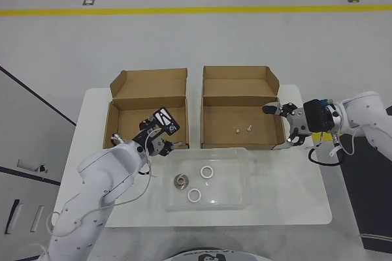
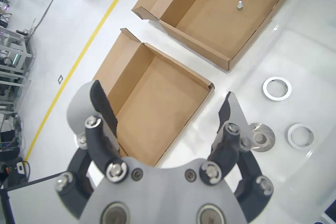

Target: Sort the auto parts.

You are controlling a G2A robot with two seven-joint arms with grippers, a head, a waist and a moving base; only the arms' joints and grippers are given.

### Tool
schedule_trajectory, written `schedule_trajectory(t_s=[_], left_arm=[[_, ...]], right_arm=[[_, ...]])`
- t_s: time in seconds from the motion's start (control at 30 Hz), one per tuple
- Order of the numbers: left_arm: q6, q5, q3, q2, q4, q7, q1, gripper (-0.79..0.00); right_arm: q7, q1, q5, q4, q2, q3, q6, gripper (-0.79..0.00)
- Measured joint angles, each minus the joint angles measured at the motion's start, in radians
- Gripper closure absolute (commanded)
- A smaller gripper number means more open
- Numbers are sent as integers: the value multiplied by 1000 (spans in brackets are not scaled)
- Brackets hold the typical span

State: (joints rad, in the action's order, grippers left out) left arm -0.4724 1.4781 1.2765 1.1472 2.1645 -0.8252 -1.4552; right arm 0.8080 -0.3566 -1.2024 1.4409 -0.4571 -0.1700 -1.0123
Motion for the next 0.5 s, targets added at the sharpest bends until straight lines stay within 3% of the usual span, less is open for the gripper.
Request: schedule_trajectory(t_s=[0.13,0.33,0.5], left_arm=[[-61,-45,-30,0,41,-103,36,-785],[-86,-223,-149,12,90,-421,169,-785],[63,-410,-286,3,60,-591,306,-785]], right_arm=[[0,0,0,0,0,0,0,-785],[0,0,0,0,0,0,0,-785],[0,0,0,0,0,0,0,-785]])
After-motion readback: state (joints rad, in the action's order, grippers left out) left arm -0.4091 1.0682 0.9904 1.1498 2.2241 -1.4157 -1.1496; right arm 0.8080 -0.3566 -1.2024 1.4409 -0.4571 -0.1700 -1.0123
